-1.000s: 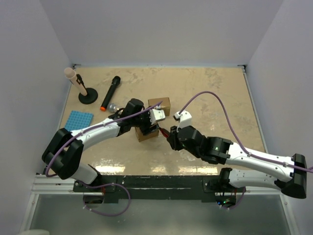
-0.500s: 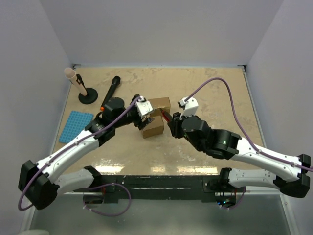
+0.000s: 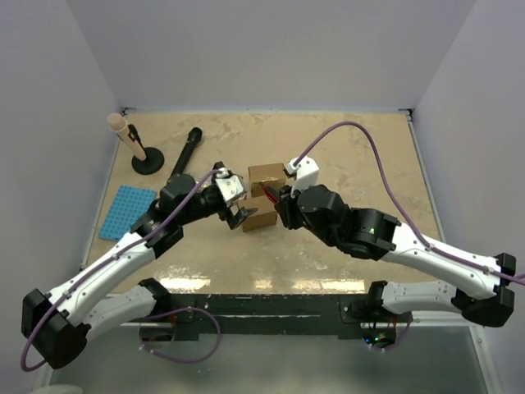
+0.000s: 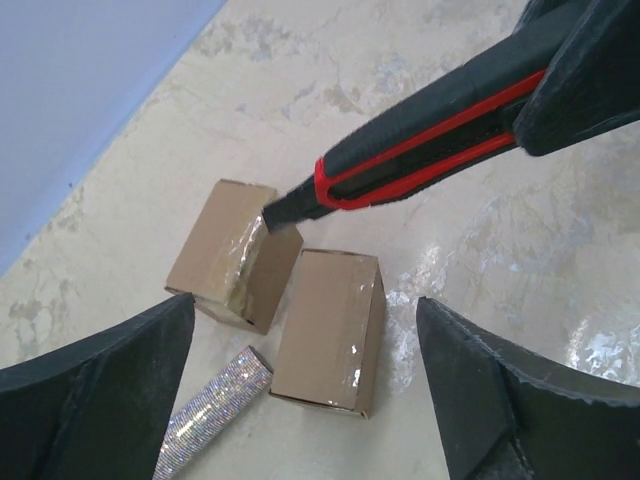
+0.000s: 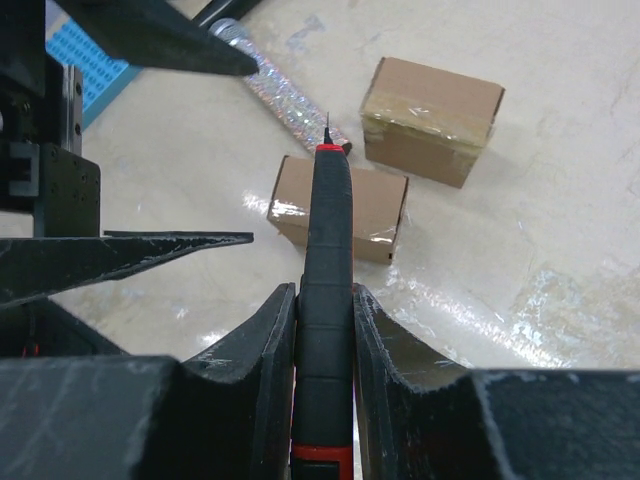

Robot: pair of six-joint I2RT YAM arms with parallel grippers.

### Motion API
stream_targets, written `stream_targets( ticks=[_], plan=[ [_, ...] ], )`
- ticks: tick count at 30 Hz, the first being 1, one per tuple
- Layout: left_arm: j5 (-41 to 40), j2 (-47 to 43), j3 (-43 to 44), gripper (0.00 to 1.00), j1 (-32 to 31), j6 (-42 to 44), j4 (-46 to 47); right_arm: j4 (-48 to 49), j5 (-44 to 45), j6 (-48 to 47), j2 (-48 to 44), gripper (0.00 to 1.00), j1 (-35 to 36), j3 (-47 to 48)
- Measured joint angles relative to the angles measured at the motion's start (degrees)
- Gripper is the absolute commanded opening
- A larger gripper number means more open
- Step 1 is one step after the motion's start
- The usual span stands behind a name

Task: Unpack the express box
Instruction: Cut the express box at the center of the board.

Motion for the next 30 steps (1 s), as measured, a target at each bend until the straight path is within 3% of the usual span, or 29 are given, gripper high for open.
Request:
stream_targets(
  ticks=[5, 9, 18, 22, 30],
  plan=[
    [4.15, -6.45, 1.7, 0.99, 0.17, -1.62, 0.22, -4.98, -7.74, -5.27, 2.36, 0.0, -0.17, 6.71],
    [8.9, -8.15, 6.82, 0.92, 0.5, -3.17, 1.07, -9.62, -12.0, -8.5, 4.15, 0.0, -0.17, 8.9],
    [30.12, 2.86, 17.0, 0.82, 3.89, -2.54, -7.39, -14.23, -22.77, -14.43, 3.54, 0.0, -0.2, 11.04],
    [35.45, 5.16, 15.58, 0.8, 4.15, -2.03, -11.43, -14.08, -27.34, -15.98, 1.4, 0.0, -0.2, 12.61],
    [39.54, 1.25, 13.68, 0.72, 4.17, -0.85, -13.03, -13.11, -30.8, -17.73, 1.2, 0.0, -0.2, 16.02]
  ],
)
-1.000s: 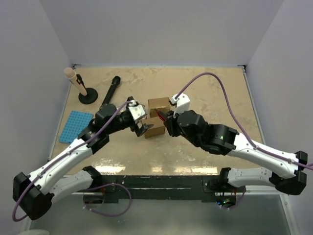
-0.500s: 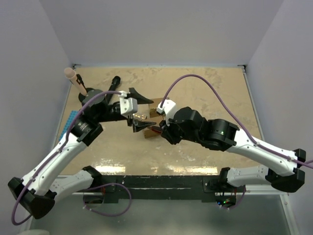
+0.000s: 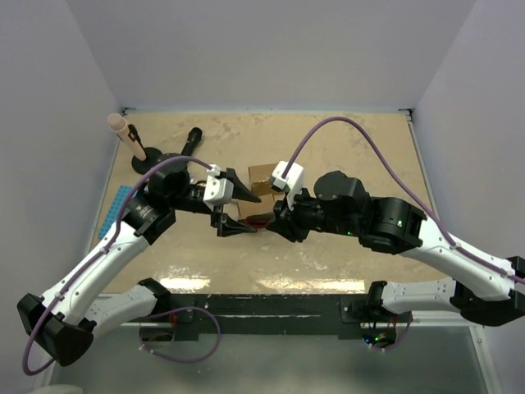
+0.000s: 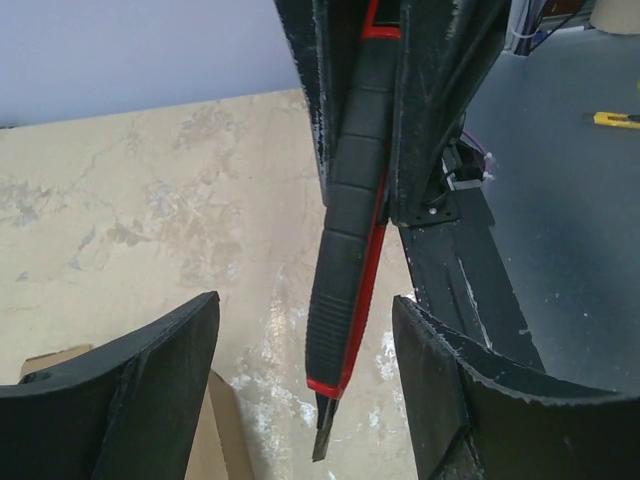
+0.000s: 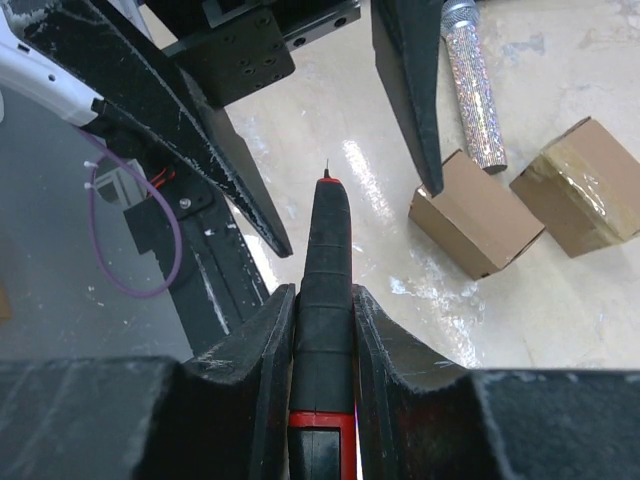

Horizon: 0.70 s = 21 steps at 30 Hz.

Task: Unpack the express box
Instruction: Cut the express box at the center of the board.

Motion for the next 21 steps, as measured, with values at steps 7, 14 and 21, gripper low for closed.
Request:
stream_targets(
  ticks=[7, 14, 21],
  plan=[
    [2.14, -0.11, -0.72, 0.24, -0.04, -0.13, 0.26, 1.18, 0.09, -0.72, 0.94, 0.0, 0.0, 0.24],
    [6.12, 2.58, -0.74, 0.15, -0.11, -1.07, 1.31, 0.7, 0.02, -2.1, 0.92, 0.0, -0.15, 0.24],
    [6.4, 2.6, -0.74, 0.0, -0.13, -1.81, 1.75, 1.01, -0.07, -2.21, 0.85, 0.12, -0.15, 0.22]
  ],
)
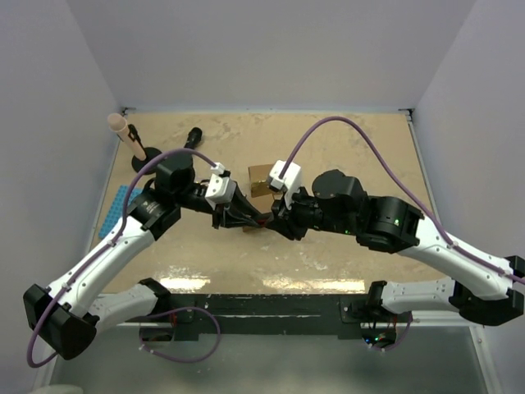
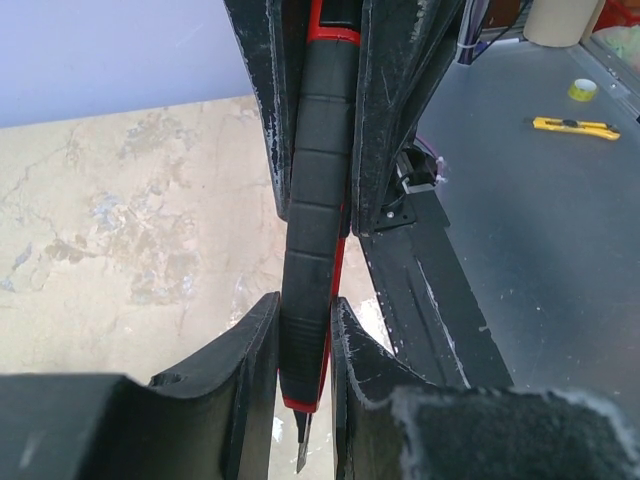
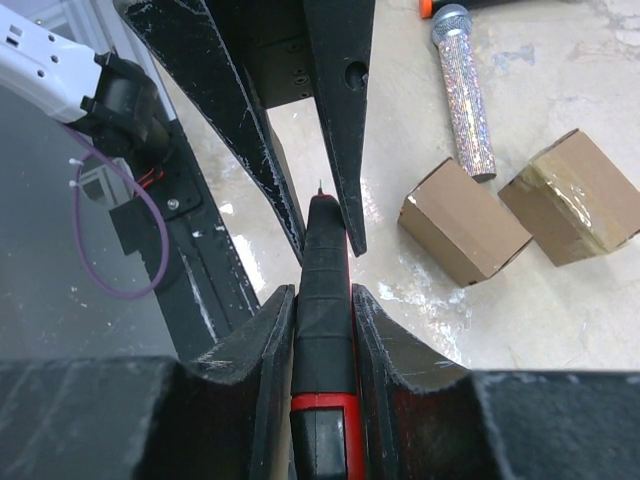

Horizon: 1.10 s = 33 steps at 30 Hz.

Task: Unpack the express box
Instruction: Cut the express box at the center of the board.

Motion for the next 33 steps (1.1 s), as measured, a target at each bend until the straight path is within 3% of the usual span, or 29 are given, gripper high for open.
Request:
stream_targets(
  ticks=[3, 6, 11, 18, 23, 33],
  plan=[
    [0.04, -0.22, 0.0, 0.0, 0.0, -0.83, 0.87, 0.9, 0.0, 0.22, -0.61, 0.36, 0.0, -0.42],
    [-0.04, -0.66, -0.13, 0.0, -0.02, -1.38, 2.05, 3.02, 0.04, 1.16, -1.33, 0.49, 0.0, -1.03],
    [-0.33, -1.03, -1.07, 0.0, -0.42, -2.38, 3.67, 9.75, -0.31, 3.37, -1.55, 0.52, 0.0, -1.53],
    [-0.63, -1.44, -1.95, 0.0, -0.42, -4.46, 6.6, 13.9, 0.37, 6.34, -2.86, 0.82, 0.02, -3.67],
    [-1.27, -1.75, -2.67, 0.0, -0.35, -5.9, 8.96, 16.65, 4.61, 9.11, -7.34, 0.88, 0.0, -7.91],
    [-1.73, -1.64, -3.54, 0.0, -0.07, -12.22, 18.95, 27.28, 11.02, 15.32, -23.58, 0.89, 0.0, -22.34]
  ],
)
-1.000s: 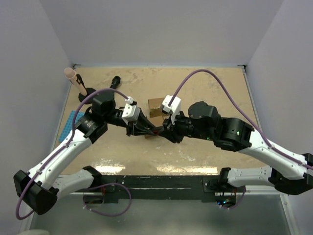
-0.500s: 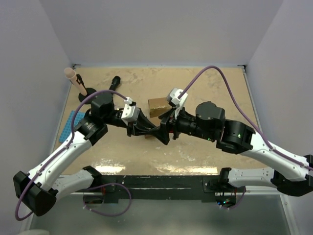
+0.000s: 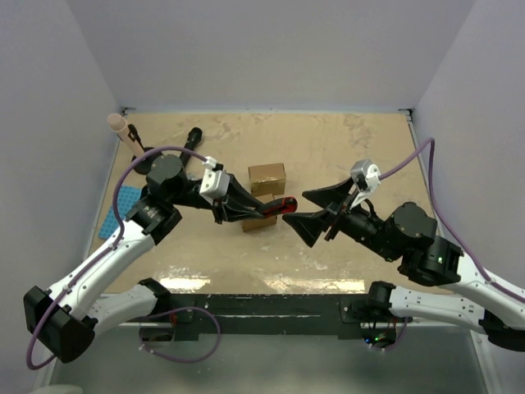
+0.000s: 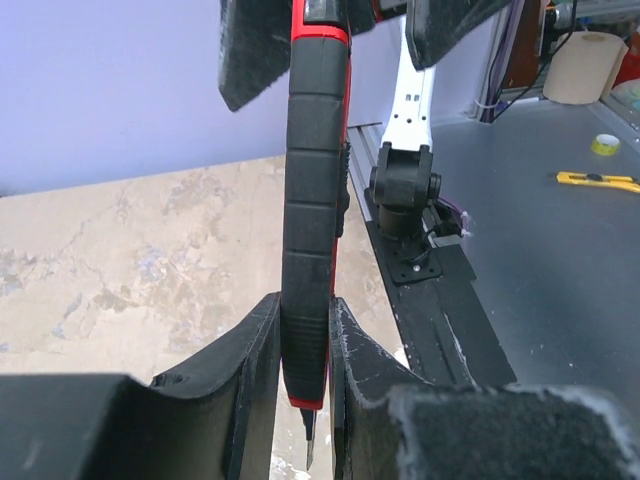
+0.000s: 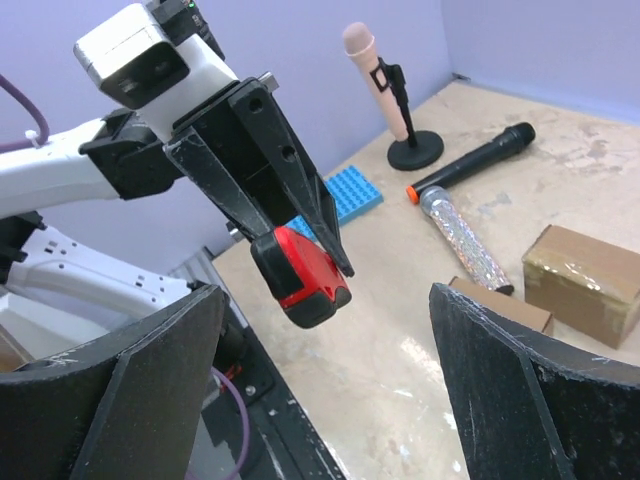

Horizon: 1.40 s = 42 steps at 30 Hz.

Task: Unpack the express box
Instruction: Cut the express box at the center of the board.

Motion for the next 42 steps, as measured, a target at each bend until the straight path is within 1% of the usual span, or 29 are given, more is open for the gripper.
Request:
stream_targets(
  ticks=[3, 9, 13, 19, 27, 34, 38, 41, 42],
  plan=[
    [0.02, 0.48, 0.0, 0.0, 0.11, -2.36, 2.51, 4.28, -0.7, 0.66, -1.2, 0.88, 0.0, -3.41],
    [0.24, 1.46, 0.02, 0.0, 0.15, -5.75, 6.32, 9.92, -3.74, 0.87, 1.46, 0.87, 0.0, -7.13],
    [0.5, 1.9, 0.02, 0.0, 0.15, -7.72, 8.46, 13.84, -4.76, 0.85, 3.89, 0.82, 0.0, -8.98],
    [1.46, 1.95, 0.02, 0.0, 0.15, -11.17, 12.68, 22.1, -3.76, 1.88, 4.09, 0.73, 0.0, -13.66],
    [2.69, 2.1, 0.02, 0.0, 0.15, -13.7, 15.74, 33.81, -1.01, 2.4, 2.99, 0.69, 0.0, -18.21],
    [2.73, 2.56, 0.02, 0.0, 0.17, -14.91, 17.05, 39.85, -0.42, 2.32, 3.58, 0.58, 0.02, -19.08],
    [2.73, 2.97, 0.02, 0.0, 0.26, -16.02, 18.18, 41.97, -0.44, 2.27, 4.9, 0.54, 0.02, -19.08],
    [2.71, 3.15, 0.0, 0.0, 0.28, -16.46, 18.73, 43.34, -0.7, 2.08, 6.01, 0.47, 0.02, -19.08],
    [2.71, 3.23, 0.0, 0.0, 0.33, -16.72, 18.93, 43.71, -0.81, 1.97, 6.4, 0.41, 0.02, -19.08]
  ],
)
